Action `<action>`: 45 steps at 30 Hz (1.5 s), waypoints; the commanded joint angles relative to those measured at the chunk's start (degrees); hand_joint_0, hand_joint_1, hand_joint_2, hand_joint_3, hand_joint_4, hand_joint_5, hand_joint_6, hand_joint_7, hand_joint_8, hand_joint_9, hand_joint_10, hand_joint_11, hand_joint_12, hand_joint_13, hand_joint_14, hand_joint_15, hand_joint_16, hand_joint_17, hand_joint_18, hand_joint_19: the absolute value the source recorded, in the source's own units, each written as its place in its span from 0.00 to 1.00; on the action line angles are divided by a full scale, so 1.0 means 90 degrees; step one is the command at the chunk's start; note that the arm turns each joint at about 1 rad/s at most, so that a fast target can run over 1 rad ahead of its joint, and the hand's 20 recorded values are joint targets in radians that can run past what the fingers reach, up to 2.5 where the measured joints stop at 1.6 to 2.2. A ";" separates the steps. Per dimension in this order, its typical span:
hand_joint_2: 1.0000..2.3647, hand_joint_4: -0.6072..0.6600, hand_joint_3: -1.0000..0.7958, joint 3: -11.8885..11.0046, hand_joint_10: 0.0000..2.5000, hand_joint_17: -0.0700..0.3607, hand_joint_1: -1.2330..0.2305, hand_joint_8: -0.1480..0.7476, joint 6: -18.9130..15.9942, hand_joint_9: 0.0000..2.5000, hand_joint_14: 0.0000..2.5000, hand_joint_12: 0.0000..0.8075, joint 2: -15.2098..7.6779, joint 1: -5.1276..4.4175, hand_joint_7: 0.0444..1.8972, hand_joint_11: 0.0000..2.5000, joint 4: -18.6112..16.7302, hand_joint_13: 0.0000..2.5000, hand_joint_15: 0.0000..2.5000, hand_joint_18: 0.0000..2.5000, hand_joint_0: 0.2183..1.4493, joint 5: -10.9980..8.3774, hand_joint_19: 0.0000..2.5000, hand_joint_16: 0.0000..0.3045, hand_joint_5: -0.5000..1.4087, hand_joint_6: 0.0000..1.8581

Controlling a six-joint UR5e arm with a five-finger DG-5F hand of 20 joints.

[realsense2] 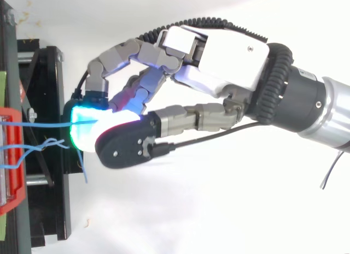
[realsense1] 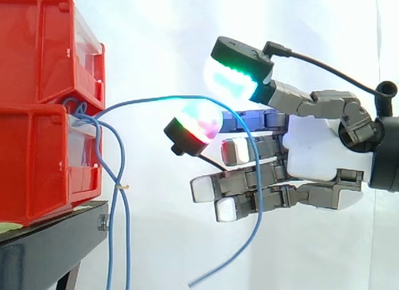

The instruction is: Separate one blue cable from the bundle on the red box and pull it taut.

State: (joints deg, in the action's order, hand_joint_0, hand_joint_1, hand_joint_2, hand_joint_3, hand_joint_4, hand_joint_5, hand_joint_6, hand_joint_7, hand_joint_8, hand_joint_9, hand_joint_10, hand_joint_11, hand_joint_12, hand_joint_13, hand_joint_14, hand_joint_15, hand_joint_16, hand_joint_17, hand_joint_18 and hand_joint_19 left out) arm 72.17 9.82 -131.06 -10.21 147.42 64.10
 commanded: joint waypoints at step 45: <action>0.01 0.52 0.51 -0.0070 0.01 0.46 0.28 0.44 0.0091 0.50 0.01 0.45 0.0167 0.0031 0.52 0.25 0.1052 0.38 0.21 0.31 0.34 -0.0023 0.29 0.19 0.23 0.50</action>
